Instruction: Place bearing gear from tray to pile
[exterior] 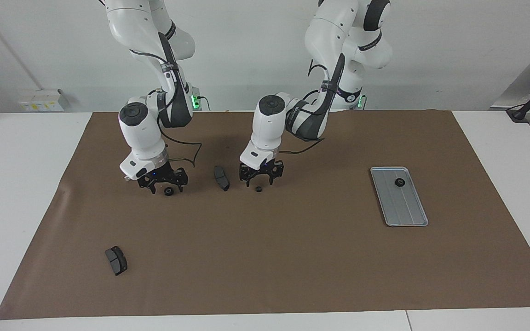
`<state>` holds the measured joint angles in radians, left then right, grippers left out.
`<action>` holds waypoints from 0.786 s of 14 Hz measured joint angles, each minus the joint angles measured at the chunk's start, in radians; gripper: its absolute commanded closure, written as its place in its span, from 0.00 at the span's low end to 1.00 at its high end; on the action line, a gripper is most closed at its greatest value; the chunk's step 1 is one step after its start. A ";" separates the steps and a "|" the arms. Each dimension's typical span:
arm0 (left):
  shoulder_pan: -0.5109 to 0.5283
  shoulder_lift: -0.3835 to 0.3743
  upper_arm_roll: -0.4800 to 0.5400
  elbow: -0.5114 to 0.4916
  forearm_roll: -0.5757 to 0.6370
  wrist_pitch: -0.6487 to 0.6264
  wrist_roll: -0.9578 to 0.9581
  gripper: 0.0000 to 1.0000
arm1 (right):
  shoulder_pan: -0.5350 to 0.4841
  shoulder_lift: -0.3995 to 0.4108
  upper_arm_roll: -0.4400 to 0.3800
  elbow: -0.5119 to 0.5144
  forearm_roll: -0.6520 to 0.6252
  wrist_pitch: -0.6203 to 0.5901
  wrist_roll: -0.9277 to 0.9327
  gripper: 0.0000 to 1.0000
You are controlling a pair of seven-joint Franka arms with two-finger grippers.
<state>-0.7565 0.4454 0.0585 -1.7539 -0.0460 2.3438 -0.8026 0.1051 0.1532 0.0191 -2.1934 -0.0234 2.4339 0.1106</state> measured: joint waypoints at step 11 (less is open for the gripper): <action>0.484 -0.175 0.009 -0.041 0.007 -0.276 0.654 0.12 | 0.281 0.086 0.008 0.166 0.000 -0.001 0.260 0.20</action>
<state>-0.2720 0.2700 0.0671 -1.7947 -0.0386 2.0677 -0.1485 0.3860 0.2394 0.0267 -2.0272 -0.0237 2.4330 0.3704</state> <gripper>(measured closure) 0.115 0.141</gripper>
